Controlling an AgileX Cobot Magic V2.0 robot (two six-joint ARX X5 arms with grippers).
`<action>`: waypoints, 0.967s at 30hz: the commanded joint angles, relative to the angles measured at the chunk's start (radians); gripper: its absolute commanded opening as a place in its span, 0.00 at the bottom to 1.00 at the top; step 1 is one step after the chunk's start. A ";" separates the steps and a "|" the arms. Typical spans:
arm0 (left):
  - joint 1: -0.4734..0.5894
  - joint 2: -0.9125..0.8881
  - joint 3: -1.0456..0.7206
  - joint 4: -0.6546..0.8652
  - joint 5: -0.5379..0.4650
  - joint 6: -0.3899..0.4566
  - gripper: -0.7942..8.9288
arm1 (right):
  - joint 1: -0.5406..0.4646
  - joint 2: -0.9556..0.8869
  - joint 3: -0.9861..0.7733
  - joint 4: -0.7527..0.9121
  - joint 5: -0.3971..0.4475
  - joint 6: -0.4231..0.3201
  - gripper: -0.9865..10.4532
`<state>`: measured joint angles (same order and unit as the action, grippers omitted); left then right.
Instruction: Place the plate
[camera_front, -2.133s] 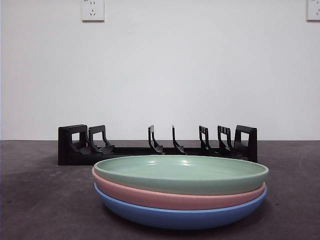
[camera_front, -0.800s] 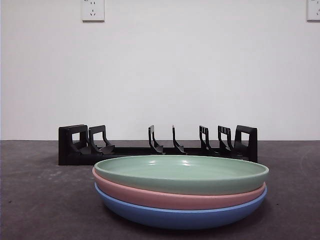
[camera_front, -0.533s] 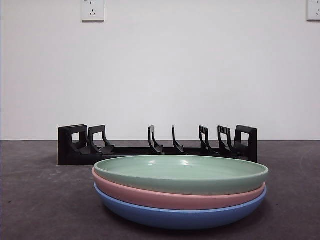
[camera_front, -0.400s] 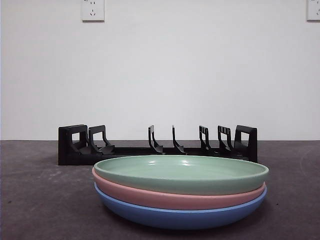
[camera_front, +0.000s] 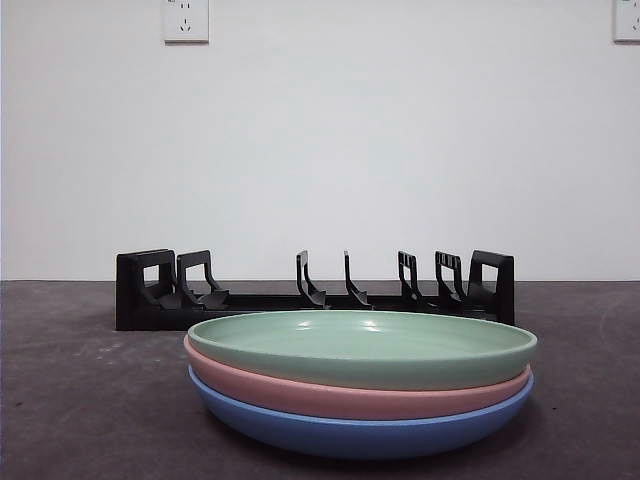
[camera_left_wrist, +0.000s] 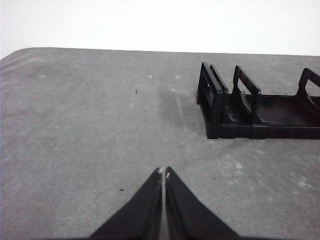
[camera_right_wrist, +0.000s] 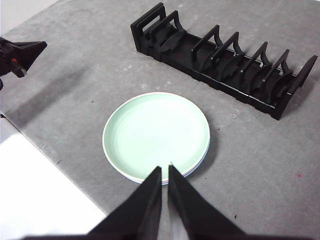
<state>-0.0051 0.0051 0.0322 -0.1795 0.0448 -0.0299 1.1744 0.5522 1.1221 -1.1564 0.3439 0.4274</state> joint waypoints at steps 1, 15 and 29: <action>-0.002 -0.002 -0.020 -0.007 -0.003 -0.007 0.09 | -0.031 -0.006 0.013 0.014 0.005 0.008 0.10; -0.002 -0.002 -0.020 -0.007 -0.003 -0.007 0.09 | -0.845 -0.286 -0.483 0.550 -0.224 -0.417 0.10; -0.002 -0.002 -0.020 -0.007 -0.003 -0.007 0.09 | -1.135 -0.549 -1.009 0.954 -0.334 -0.446 0.10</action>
<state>-0.0051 0.0051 0.0322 -0.1795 0.0448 -0.0299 0.0425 0.0055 0.1219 -0.2249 0.0158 -0.0051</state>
